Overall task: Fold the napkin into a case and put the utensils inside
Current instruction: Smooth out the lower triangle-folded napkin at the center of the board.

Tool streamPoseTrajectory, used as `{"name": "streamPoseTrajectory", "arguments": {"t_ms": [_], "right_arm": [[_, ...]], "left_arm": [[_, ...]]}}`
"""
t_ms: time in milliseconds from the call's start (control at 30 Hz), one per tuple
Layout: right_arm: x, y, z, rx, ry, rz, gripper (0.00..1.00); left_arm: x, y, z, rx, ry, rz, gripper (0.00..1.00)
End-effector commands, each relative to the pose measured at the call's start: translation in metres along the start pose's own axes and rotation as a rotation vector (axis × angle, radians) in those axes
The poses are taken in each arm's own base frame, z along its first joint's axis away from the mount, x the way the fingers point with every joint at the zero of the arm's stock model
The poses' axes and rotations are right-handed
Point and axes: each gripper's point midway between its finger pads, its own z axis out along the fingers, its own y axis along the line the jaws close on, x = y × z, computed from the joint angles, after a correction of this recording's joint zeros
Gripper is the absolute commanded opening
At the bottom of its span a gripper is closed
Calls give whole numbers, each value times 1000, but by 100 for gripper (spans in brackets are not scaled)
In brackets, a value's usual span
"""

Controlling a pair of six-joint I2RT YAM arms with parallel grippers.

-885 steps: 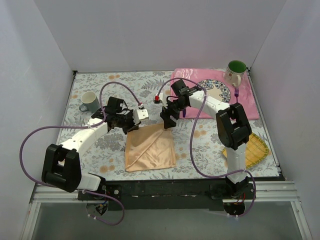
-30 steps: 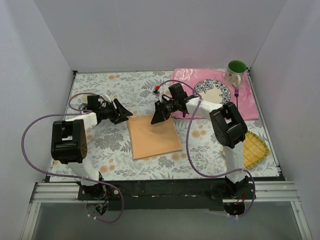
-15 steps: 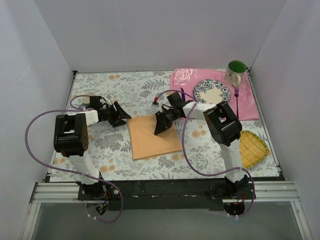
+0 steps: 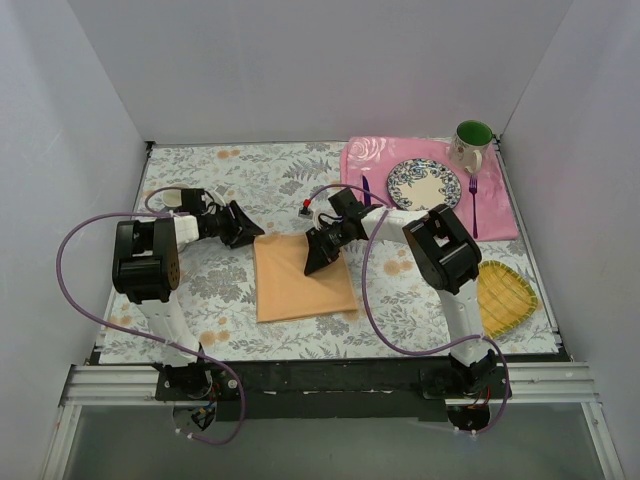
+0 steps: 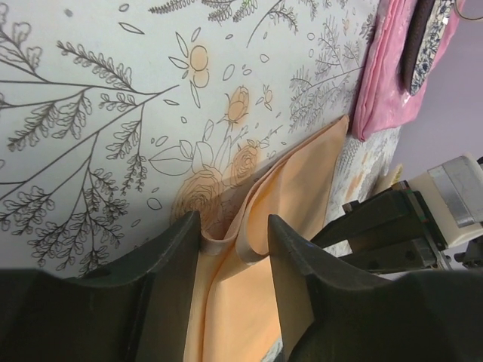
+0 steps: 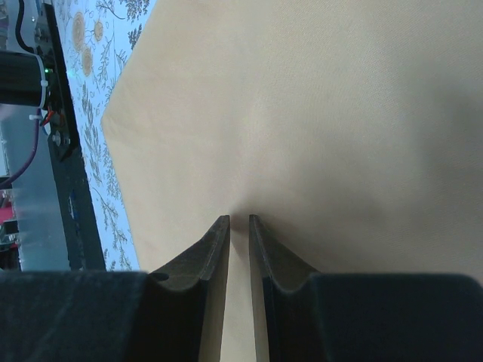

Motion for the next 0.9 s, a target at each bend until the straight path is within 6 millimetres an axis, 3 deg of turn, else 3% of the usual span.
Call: {"name": "streamPoseTrajectory", "arguments": {"t_ms": [0, 67, 233, 400, 533, 733, 867], "right_arm": [[4, -8, -1, 32, 14, 14, 25], [0, -7, -2, 29, 9, 10, 25], [-11, 3, -7, 7, -17, -20, 25], [-21, 16, -10, -34, -38, -12, 25], [-20, 13, -8, -28, -33, -4, 25], [-13, 6, -5, -14, -14, 2, 25], [-12, 3, -5, -8, -12, 3, 25]], "left_arm": [[5, -17, -10, 72, 25, 40, 45], [2, -18, -14, 78, 8, 46, 54], [-9, 5, -19, -6, -36, 27, 59], [-1, 12, -15, -12, 7, 30, 57], [0, 9, -14, 12, 24, 29, 55], [-10, -22, -21, 143, -12, 95, 53], [-17, -35, -27, 176, -49, 144, 42]]}}
